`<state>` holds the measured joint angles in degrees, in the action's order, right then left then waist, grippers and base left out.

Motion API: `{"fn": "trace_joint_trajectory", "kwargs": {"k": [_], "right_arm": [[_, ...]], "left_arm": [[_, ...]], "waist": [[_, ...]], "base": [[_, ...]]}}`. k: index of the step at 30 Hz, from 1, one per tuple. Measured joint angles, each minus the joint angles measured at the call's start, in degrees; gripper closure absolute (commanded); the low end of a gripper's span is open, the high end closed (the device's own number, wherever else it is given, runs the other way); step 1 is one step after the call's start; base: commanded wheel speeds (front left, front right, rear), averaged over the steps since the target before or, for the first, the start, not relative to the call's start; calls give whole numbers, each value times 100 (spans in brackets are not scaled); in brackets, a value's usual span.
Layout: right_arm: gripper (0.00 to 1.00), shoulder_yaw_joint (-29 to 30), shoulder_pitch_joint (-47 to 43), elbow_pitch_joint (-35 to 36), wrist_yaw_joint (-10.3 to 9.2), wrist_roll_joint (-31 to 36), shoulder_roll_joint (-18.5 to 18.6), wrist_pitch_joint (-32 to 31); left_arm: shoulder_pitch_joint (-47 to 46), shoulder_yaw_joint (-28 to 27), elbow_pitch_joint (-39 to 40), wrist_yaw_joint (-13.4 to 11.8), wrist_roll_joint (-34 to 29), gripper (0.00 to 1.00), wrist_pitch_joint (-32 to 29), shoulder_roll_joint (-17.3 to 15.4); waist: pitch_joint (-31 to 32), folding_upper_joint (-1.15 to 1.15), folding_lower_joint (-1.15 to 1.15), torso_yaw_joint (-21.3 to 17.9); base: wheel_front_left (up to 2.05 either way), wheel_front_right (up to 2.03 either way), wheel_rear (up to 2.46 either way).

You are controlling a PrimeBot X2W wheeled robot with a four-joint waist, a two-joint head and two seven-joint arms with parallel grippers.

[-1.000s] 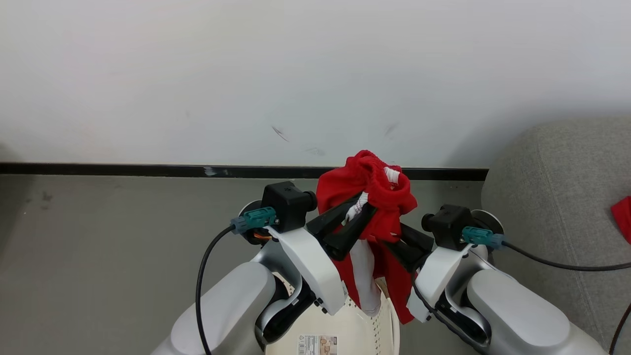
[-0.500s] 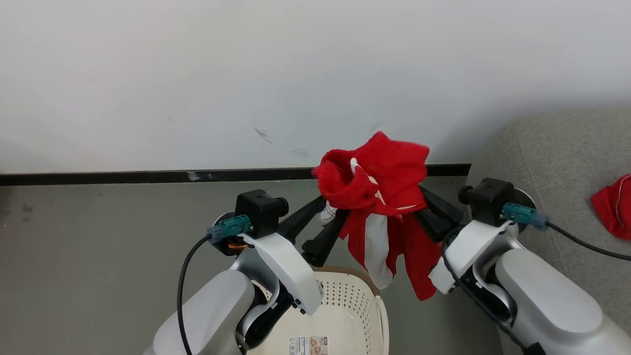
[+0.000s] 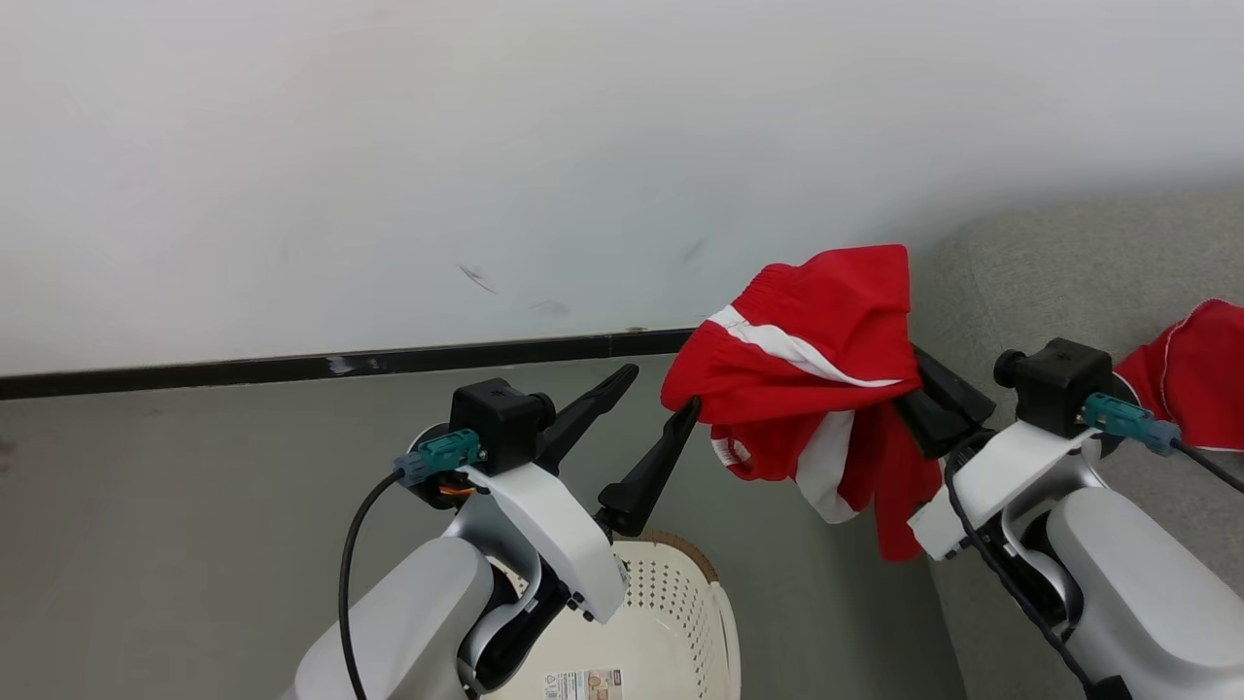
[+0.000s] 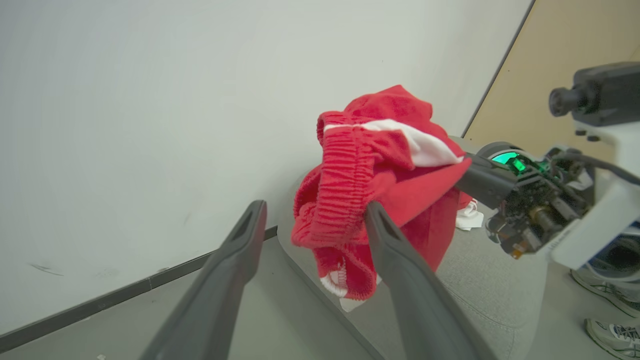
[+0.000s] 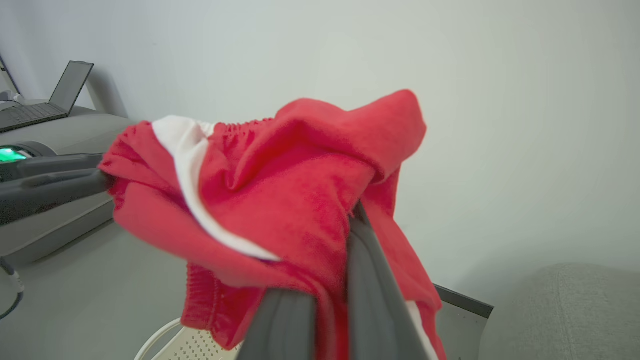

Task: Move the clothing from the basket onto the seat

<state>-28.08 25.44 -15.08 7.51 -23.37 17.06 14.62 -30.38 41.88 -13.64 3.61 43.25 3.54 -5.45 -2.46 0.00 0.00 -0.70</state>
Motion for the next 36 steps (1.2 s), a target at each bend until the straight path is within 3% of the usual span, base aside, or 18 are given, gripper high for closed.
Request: {"fn": "trace_joint_trajectory", "kwargs": {"k": [36], "right_arm": [[100,2204,-1155,932,-1,290,186,0]], "left_arm": [[53,369,54,162,-307,0,213,-149]], "waist": [[-199,0,0,-1270]], "base": [[0,0,0]]}}
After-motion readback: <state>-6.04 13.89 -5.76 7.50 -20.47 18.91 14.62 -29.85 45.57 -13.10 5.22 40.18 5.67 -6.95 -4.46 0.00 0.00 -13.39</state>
